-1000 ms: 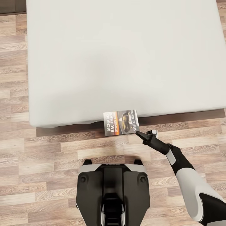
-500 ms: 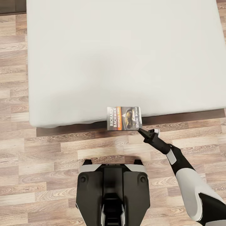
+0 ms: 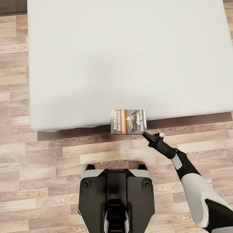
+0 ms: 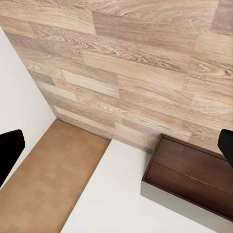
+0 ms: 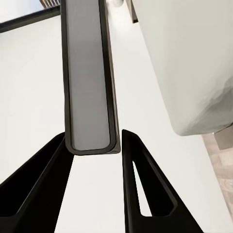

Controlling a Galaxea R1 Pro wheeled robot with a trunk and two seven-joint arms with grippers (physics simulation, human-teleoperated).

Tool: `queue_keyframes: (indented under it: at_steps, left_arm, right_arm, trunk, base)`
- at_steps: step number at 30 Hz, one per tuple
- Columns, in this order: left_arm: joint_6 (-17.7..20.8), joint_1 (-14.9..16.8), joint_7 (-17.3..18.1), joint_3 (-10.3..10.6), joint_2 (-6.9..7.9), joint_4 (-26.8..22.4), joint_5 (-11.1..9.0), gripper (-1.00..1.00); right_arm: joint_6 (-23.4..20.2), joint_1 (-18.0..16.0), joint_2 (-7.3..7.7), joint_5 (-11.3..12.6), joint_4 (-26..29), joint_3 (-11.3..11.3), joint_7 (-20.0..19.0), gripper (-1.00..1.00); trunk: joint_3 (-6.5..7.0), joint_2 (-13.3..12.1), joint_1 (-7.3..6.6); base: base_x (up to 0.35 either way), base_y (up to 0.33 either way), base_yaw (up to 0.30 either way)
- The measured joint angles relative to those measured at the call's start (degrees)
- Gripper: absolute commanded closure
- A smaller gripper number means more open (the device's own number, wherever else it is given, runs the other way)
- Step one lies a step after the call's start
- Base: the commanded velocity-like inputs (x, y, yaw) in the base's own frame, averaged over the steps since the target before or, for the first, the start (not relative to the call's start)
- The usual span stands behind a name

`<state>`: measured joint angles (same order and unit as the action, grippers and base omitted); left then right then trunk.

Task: In the bedroom, move the book from the bed onto either nightstand, and place the two sandals side by side next to the bed.

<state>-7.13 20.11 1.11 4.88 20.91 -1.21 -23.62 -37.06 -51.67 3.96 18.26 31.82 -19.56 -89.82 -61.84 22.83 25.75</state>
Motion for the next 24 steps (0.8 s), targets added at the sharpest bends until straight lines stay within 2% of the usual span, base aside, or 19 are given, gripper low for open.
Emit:
queue_keyframes:
  at_steps: [9,17,24]
  left_arm:
    - [0.0,0.0,0.0,0.0,-0.03,0.0,0.0,-1.00]
    - [-0.1,0.0,0.0,0.1,-0.31,0.0,0.0,-1.00]
    - [-0.1,0.0,0.0,0.1,-0.55,0.0,0.0,-1.00]
  right_arm:
    - [0.3,0.0,-0.04,0.2,-0.3,-0.1,0.0,1.00]
    - [0.4,0.2,0.03,2.9,-0.6,-0.1,0.0,1.00]
    - [0.4,0.5,0.00,3.4,-0.7,0.0,0.0,1.00]
  trunk:
    - [0.00,0.0,0.00]
    - [0.00,0.0,0.00]
    - [0.00,0.0,0.00]
  base:
    - [0.000,0.000,0.000]
    - [0.000,0.000,0.000]
    - [0.000,0.000,0.000]
